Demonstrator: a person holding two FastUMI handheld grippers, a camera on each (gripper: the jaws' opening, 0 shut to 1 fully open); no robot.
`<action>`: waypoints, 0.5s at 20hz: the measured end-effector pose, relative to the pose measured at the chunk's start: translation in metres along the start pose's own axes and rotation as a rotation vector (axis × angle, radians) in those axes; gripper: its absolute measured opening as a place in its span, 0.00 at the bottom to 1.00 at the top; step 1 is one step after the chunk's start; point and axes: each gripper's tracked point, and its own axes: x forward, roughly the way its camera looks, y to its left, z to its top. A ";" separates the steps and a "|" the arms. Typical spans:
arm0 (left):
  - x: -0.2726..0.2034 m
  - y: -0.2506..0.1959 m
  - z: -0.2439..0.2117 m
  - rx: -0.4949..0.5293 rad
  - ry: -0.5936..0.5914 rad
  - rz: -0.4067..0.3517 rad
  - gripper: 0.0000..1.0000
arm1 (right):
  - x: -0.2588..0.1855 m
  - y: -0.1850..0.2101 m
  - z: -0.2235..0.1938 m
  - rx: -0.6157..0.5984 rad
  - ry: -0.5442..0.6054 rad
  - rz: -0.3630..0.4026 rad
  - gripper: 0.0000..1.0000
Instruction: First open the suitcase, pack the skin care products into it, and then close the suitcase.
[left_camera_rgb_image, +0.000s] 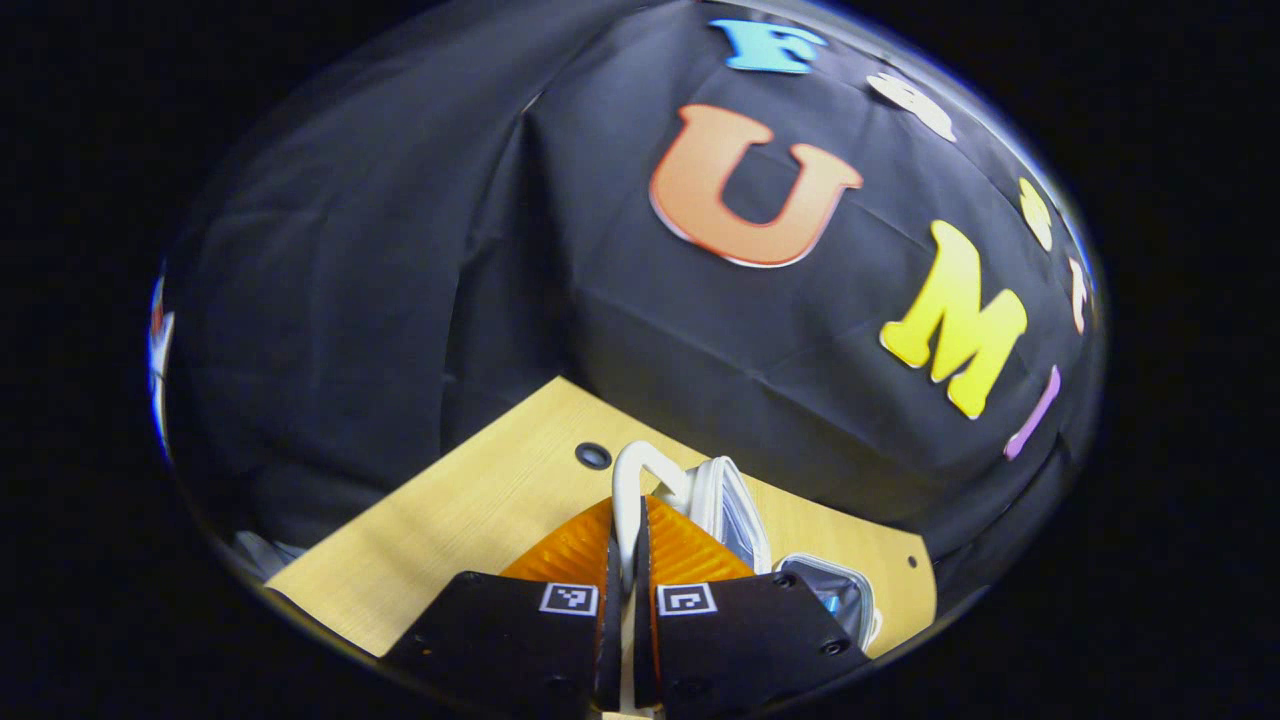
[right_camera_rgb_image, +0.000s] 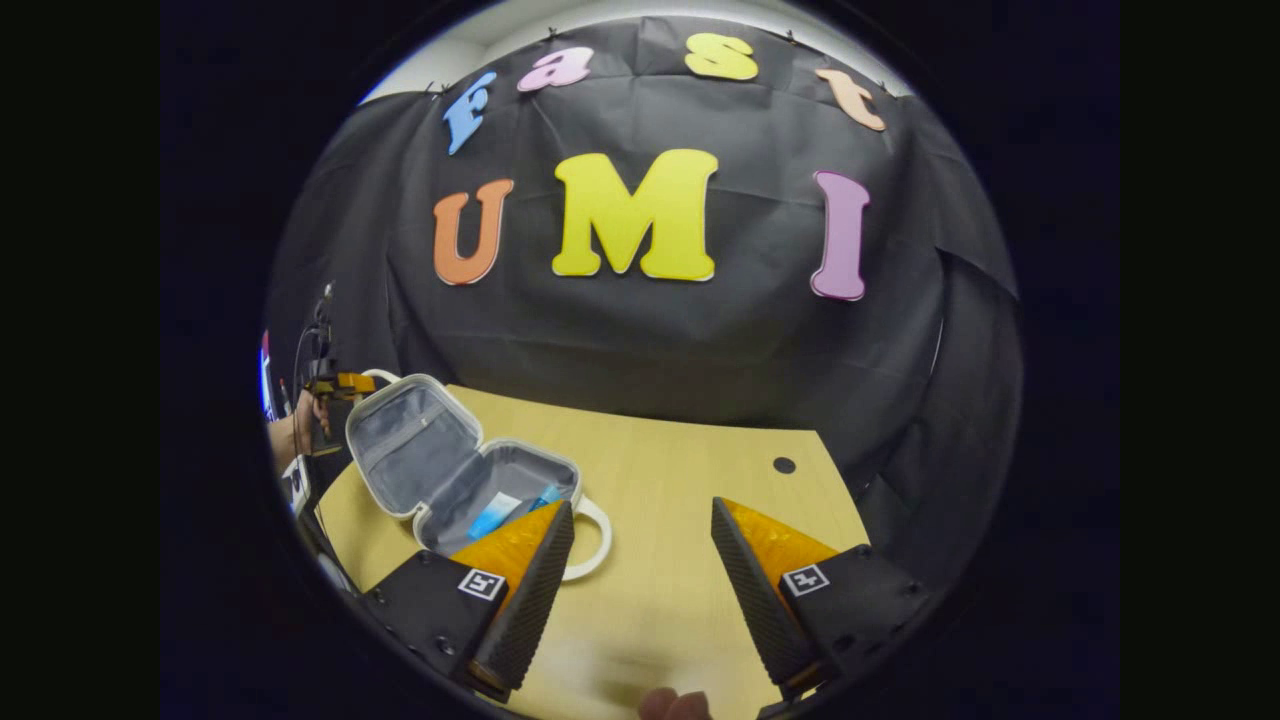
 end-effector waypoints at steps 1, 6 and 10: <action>-0.009 -0.012 0.006 0.053 -0.024 0.017 0.07 | -0.002 -0.007 0.001 0.002 -0.008 -0.009 0.80; -0.044 -0.096 0.024 0.297 -0.123 -0.013 0.06 | -0.021 -0.047 0.005 -0.007 -0.068 -0.064 0.82; -0.061 -0.175 0.013 0.463 -0.141 -0.021 0.06 | -0.031 -0.078 -0.004 0.016 -0.064 -0.088 0.82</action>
